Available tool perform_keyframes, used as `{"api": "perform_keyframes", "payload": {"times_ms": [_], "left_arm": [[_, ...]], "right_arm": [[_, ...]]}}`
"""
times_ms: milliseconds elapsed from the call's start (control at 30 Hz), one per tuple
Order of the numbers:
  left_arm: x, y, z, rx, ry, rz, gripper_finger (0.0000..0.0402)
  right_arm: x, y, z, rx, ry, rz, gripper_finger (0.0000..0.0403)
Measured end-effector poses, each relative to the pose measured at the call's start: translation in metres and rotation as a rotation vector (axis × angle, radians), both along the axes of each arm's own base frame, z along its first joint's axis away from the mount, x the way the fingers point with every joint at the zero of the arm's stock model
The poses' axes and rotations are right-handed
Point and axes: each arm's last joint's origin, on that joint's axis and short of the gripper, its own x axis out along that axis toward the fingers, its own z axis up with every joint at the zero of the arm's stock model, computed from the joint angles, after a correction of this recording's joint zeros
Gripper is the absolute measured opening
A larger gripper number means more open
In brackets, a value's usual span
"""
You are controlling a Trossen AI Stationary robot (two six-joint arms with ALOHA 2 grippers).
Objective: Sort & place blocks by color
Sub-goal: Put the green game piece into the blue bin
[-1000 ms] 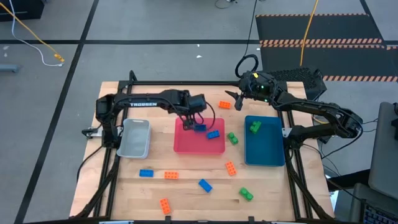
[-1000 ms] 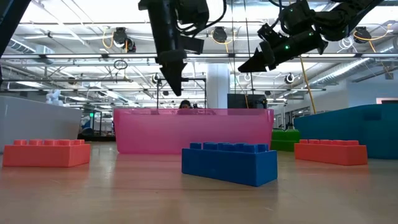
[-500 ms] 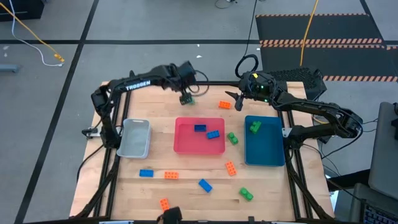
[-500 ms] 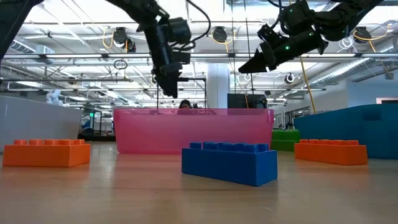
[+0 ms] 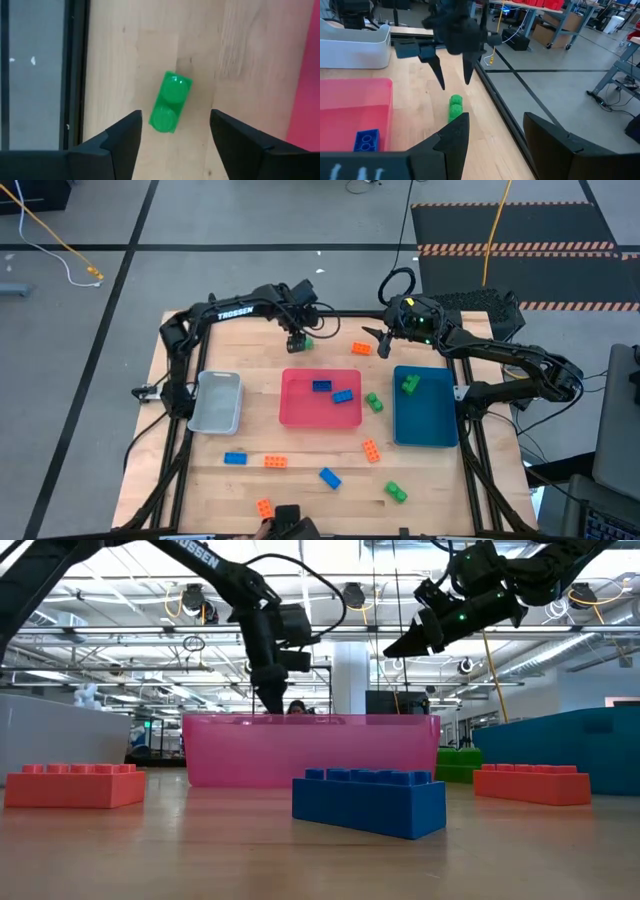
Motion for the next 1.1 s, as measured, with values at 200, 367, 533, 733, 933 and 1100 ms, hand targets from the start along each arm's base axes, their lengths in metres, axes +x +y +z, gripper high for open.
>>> {"api": "perform_keyframes", "payload": {"times_ms": [200, 367, 533, 733, 933, 1100], "left_arm": [[0.000, 0.010, -0.017, -0.016, 0.040, 0.011, 0.0229], [0.001, 0.015, -0.034, -0.037, 0.076, 0.015, 0.0230], [0.002, 0.017, -0.046, -0.048, 0.106, 0.018, 0.0230], [0.003, 0.016, -0.046, -0.046, 0.104, 0.016, 0.0224], [0.005, 0.017, -0.055, -0.051, 0.128, 0.016, 0.0164], [0.009, 0.014, -0.061, -0.056, 0.145, 0.002, 0.0112]], "right_arm": [[0.000, 0.000, 0.000, 0.000, -0.001, -0.001, 0.0183], [0.000, 0.000, 0.000, 0.001, -0.002, -0.001, 0.0183], [0.000, 0.000, 0.000, -0.001, -0.005, -0.001, 0.0183], [0.000, 0.000, 0.000, -0.001, -0.005, -0.001, 0.0183], [0.000, 0.000, 0.000, -0.001, -0.004, -0.001, 0.0183], [0.000, 0.000, 0.000, -0.001, -0.003, 0.000, 0.0183]]}}
